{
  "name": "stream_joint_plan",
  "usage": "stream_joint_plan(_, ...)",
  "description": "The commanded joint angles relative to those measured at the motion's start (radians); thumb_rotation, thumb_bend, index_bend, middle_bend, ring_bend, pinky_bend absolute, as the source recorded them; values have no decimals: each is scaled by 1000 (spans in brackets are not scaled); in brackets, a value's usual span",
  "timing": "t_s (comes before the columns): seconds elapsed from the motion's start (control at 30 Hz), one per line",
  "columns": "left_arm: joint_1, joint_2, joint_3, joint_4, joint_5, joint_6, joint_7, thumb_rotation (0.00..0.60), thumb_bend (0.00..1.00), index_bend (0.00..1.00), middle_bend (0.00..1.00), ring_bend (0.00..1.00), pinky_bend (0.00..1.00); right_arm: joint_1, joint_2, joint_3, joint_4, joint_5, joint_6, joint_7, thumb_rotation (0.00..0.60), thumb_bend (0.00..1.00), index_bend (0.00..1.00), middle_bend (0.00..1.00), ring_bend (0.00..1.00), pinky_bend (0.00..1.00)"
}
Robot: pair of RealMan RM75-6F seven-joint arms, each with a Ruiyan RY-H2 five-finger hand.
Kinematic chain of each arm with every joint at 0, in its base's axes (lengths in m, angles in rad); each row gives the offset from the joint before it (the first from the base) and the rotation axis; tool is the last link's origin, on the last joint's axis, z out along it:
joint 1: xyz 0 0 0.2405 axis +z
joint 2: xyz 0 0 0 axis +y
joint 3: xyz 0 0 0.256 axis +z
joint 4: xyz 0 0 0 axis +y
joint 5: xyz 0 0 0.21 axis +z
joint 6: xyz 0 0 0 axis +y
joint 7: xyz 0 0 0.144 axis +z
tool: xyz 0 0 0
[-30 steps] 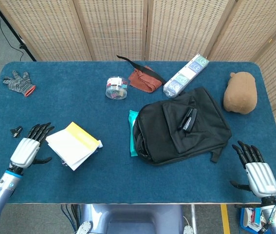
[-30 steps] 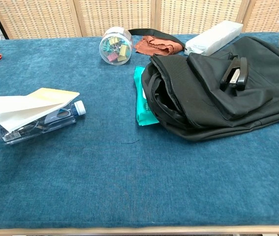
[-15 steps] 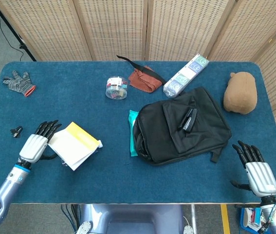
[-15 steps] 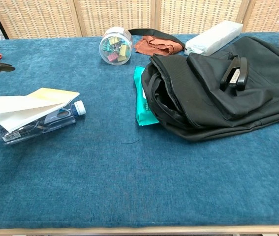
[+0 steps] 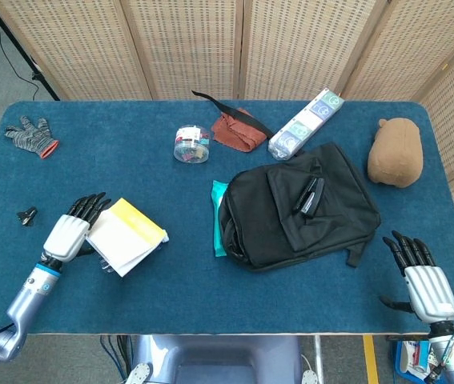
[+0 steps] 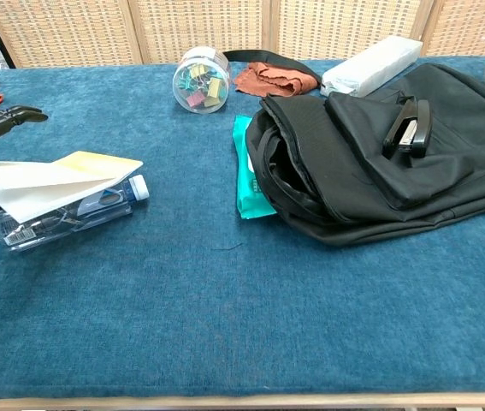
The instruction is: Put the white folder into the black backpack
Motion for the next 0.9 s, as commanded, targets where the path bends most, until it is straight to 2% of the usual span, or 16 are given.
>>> stream_joint_plan(0.03,-11,-21,17,39,21,27,-25,600,438,291,175,191,403,0,0,0,0,0,0,-1,600,0,0,0,0,0)
stream_joint_plan(0.2,-22,-42,33,80,39,46,-40,600,477,492,342,319,525,0,-1,0,0,2,-1,-5,600,0,0,0,0,0)
stream_joint_plan(0.37,-26,-73,26,121,36,85,-37,600,515,727,559,499,664,2,-3,-2,-1,0,-6,-10,600,0,0,0,0,0)
stream_joint_plan(0.43,-26,-86,21,139,31,98,-32,600,558,771,595,541,694,4,-5,0,-1,2,-8,-11,600,0,0,0,0,0)
stream_joint_plan(0.5,-27,-96,16,157,27,112,-24,600,607,794,615,569,710,7,-6,3,-2,6,-10,-11,600,0,0,0,0,0)
stream_joint_plan(0.6,-31,-103,6,177,19,137,-28,600,630,805,626,579,712,26,-1,18,-23,13,-29,8,600,0,0,0,0,0)
stream_joint_plan(0.77,-35,-92,1,178,14,168,-27,600,634,810,630,585,712,118,84,65,-112,45,-158,116,600,0,0,0,0,0)
stream_joint_plan(0.9,-38,-78,6,172,16,184,2,600,635,814,636,588,712,213,140,125,-172,106,-281,167,600,0,0,0,0,0)
